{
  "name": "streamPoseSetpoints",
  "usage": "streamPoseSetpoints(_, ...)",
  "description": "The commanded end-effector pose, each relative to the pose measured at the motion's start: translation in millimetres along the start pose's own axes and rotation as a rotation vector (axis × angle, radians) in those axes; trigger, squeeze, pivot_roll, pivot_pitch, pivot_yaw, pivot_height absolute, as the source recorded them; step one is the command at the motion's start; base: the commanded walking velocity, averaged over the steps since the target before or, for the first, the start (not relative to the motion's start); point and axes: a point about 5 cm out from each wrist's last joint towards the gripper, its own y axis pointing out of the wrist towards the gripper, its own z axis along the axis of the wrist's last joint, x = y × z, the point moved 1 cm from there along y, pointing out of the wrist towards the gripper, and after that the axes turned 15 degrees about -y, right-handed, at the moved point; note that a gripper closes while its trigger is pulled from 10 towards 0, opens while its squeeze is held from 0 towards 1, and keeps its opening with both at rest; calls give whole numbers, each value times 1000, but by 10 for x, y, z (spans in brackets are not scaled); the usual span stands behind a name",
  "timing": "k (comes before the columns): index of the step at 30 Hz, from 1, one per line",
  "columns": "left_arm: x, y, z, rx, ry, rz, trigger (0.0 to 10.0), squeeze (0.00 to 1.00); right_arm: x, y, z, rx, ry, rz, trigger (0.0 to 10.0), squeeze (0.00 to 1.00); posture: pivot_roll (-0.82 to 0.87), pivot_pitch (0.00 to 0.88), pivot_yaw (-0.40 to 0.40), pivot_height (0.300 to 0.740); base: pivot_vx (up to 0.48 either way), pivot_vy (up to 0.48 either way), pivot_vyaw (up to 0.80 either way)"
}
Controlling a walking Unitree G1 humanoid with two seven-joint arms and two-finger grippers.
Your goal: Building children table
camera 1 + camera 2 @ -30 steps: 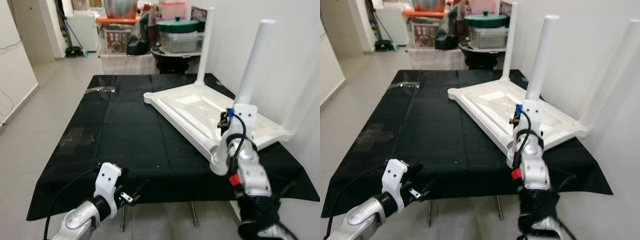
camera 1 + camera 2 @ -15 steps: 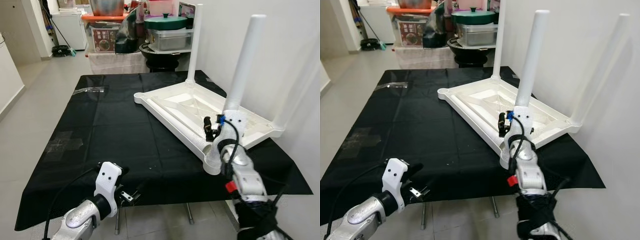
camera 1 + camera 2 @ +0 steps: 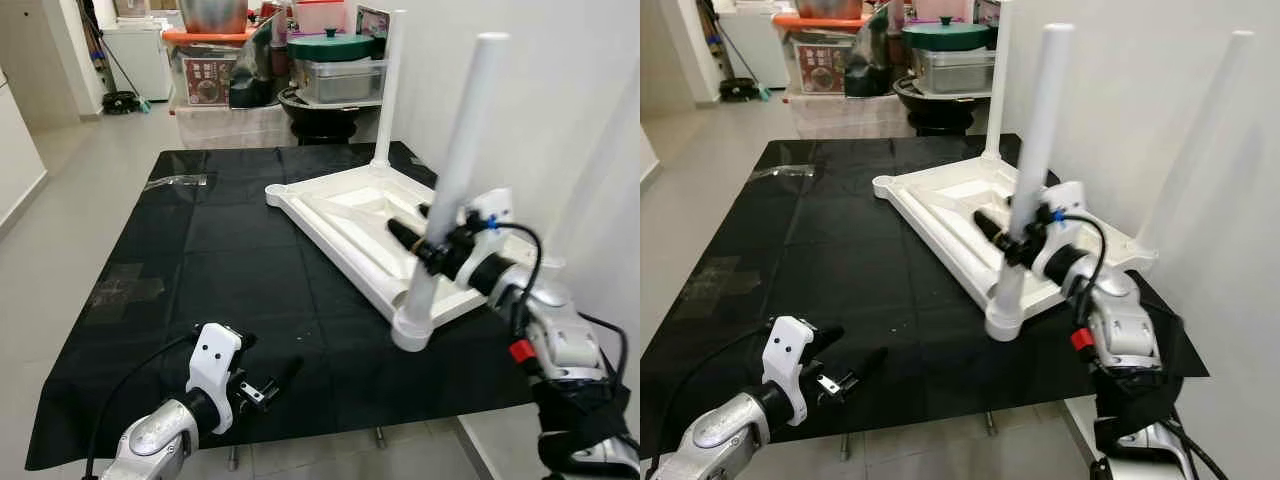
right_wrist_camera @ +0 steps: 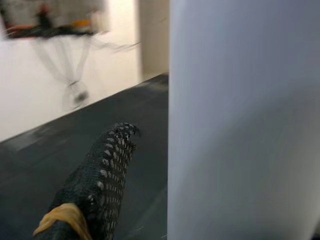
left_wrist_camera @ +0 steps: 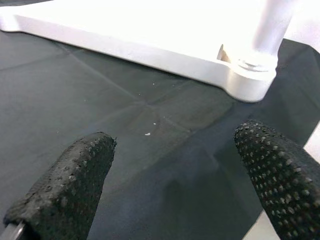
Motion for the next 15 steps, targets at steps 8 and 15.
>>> streamPoseSetpoints(8,-41,-30,-6,-13,21,10,10000,0,-25,49,-203,-71,4,18,0,0,69,0,-60,740,0,0,0)
streamPoseSetpoints(15,-6,-5,-20,-14,19,0,10000,0,347,-65,-509,-370,-40,-448,0,0,63,0,-54,740,0,0,0)
